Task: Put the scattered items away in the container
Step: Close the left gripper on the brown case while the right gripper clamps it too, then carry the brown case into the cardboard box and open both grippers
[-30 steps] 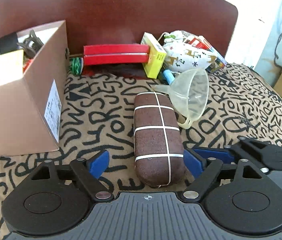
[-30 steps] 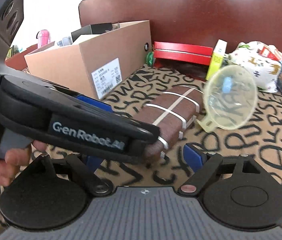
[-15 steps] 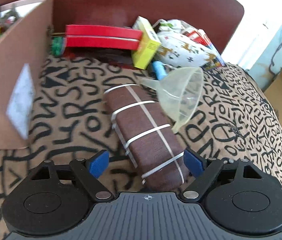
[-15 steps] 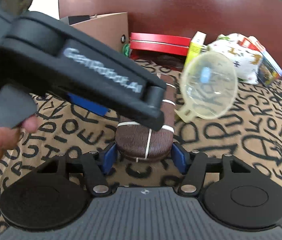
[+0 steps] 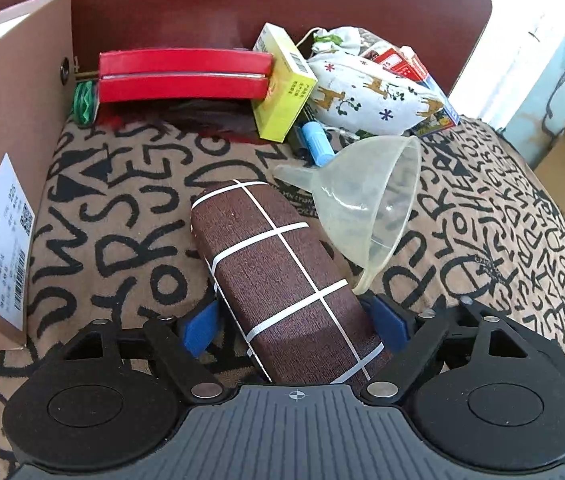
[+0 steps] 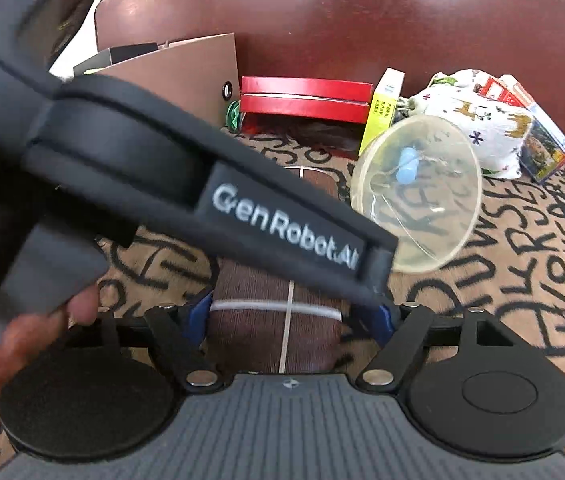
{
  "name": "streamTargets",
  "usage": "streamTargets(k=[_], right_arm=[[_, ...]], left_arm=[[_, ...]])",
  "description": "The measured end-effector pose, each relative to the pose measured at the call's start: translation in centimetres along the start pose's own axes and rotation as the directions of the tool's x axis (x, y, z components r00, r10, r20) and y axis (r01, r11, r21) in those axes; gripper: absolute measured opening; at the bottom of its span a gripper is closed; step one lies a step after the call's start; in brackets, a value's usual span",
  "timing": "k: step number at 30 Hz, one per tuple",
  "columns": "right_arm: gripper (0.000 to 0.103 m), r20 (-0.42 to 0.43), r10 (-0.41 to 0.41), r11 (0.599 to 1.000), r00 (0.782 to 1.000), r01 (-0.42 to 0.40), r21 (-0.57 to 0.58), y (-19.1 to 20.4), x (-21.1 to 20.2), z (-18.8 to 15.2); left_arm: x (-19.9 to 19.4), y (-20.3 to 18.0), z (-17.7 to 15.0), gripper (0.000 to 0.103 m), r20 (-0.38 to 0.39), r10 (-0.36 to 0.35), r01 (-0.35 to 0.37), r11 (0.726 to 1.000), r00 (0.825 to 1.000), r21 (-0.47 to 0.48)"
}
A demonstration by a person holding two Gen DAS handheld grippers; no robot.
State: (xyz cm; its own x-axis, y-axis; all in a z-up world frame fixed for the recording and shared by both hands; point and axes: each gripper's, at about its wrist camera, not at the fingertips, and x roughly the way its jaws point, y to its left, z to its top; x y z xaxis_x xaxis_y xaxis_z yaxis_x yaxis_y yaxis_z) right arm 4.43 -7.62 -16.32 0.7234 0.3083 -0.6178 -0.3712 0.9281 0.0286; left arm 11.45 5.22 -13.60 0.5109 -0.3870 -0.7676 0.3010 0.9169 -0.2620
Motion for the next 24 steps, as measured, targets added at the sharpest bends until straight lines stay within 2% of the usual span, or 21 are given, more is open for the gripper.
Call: streamTargets(k=[4,5,14,19,24], right_arm=[[0.076,-0.013,-0.001,1.0,1.0,0.001,-0.023,0.0,0.1,0.1],[0.067,-0.02,0.012,1.0,1.0,-0.013,-0.016,0.0,-0.1,0.1],[0.067,-0.042,0.003,0.998,0.999,-0.006,-0.058,1.9,-3.6,-0.9],[0.067,0.021,-0.008,0.994,1.0,0.01,-0.108,3.5,-6.1,0.5],[0.067,0.121,-0.011,0.983,0.993,0.033,-0.18,5.5,-8.3,3.8]], left_arm=[[-0.2,0.1,-0.3,0.082,0.011,-0.005,0.006,1.0,1.0,-0.016],[-0.3,0.3,-0.4,0.082,0.019,-0.008,0.009,0.999,1.0,-0.037],[-3.8,0.2,-3.4,0.08,0.044,-0.045,0.05,0.989,0.998,-0.137],[-7.8,0.0,-3.5,0.08,0.133,-0.036,0.054,0.99,0.99,-0.132],[-12.7,0.6,-2.1,0.08,0.253,-0.025,0.059,0.99,0.967,-0.127]])
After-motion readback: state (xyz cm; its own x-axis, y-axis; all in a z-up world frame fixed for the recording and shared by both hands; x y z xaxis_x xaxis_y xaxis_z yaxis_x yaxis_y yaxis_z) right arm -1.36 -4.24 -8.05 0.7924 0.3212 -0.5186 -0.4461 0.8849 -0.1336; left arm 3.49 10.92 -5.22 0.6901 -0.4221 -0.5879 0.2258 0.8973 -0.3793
